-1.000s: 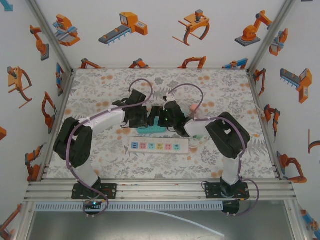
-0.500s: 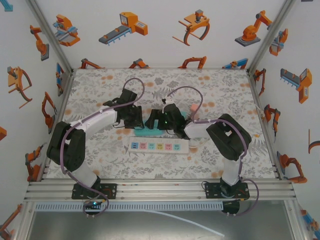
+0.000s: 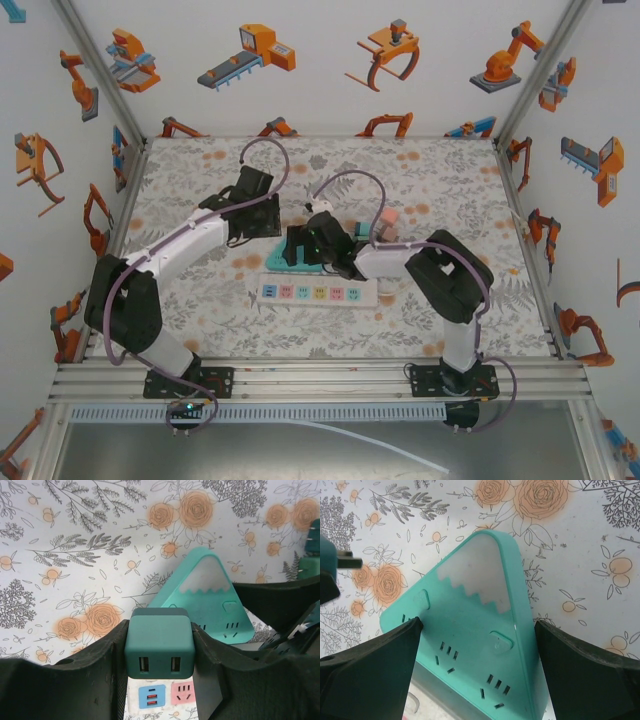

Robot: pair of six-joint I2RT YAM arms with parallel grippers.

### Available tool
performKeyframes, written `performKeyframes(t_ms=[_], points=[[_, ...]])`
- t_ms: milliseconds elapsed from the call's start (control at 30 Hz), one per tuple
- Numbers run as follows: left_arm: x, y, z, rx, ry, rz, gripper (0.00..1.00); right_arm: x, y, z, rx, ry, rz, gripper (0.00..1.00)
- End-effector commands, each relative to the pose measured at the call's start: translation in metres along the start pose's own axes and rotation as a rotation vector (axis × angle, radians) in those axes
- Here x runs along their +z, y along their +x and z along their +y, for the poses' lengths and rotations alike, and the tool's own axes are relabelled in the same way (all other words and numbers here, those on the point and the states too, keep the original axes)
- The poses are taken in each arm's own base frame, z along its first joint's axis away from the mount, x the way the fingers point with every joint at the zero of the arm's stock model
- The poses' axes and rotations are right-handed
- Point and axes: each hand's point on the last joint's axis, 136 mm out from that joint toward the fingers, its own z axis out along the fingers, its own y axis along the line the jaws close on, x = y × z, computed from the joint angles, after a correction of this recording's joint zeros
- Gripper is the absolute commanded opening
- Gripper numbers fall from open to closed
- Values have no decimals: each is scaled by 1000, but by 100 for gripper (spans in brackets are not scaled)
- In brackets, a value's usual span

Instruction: Pull the plug off the socket

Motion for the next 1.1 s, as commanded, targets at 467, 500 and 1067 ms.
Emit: performKeyframes(t_ms=[467,500,1067], points=[[-74,-90,-134,126,451,-352,15,-160,-32,-72,-30,309,-277,100],[-71,-94,-148,142,488,-371,15,-172,-37,-78,-24,337,-304,99],[84,-102,-260,253,613,-388,18,-286,-47,-148,165,472,-393,99]])
